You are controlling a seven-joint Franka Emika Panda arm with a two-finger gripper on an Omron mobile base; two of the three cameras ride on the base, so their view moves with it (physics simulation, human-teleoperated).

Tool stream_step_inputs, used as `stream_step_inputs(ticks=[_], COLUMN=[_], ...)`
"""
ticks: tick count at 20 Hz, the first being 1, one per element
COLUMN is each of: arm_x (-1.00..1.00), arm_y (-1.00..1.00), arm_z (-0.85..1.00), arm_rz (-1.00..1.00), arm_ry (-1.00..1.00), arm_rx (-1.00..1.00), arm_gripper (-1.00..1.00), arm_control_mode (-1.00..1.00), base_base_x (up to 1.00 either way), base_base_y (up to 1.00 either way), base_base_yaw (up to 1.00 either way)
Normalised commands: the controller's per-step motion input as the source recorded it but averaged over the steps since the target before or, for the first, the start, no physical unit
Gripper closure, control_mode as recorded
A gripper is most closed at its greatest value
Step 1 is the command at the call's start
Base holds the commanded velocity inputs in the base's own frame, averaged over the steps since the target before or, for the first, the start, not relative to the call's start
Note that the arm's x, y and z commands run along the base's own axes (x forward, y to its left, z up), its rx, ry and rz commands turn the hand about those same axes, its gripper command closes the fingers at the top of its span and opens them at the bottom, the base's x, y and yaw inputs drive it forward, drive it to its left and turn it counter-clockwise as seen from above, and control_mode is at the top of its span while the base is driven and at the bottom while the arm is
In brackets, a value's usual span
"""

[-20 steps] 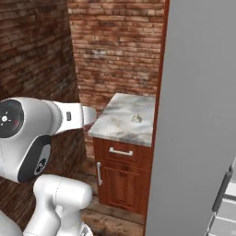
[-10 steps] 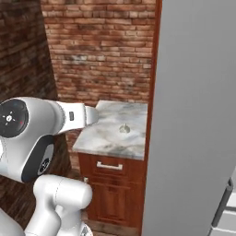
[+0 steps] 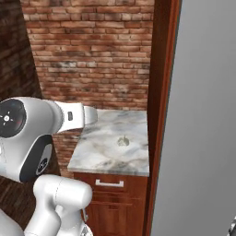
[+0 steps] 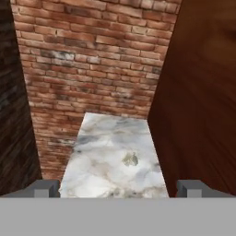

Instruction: Place the liquors on the top shelf of the fridge to keep them out of children's reach, and place the garlic on lower shelves for easy access.

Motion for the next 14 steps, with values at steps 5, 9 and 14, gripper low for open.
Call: stream_step_inputs(ticks=[5,9,14], arm_x=[0.10,0.41,0.26], arm_y=[0.04,0.16,0.13], arm_z=[-0.04,-0.32,-0.36], arm_rz=[-0.04,-0.20,-0.25], arm_ry=[0.00,0.00,0.09], arm_rx=[-0.01,-0.04,-0.02], arm_gripper=[-1.00,-1.00,-1.00], arm_control_mode=[-1.00,-1.00,-1.00], base_base_x=[0.44,0.00,0.00], base_base_y=[0.20,0.00,0.00], base_base_yaw=[-0.17,0.00,0.00])
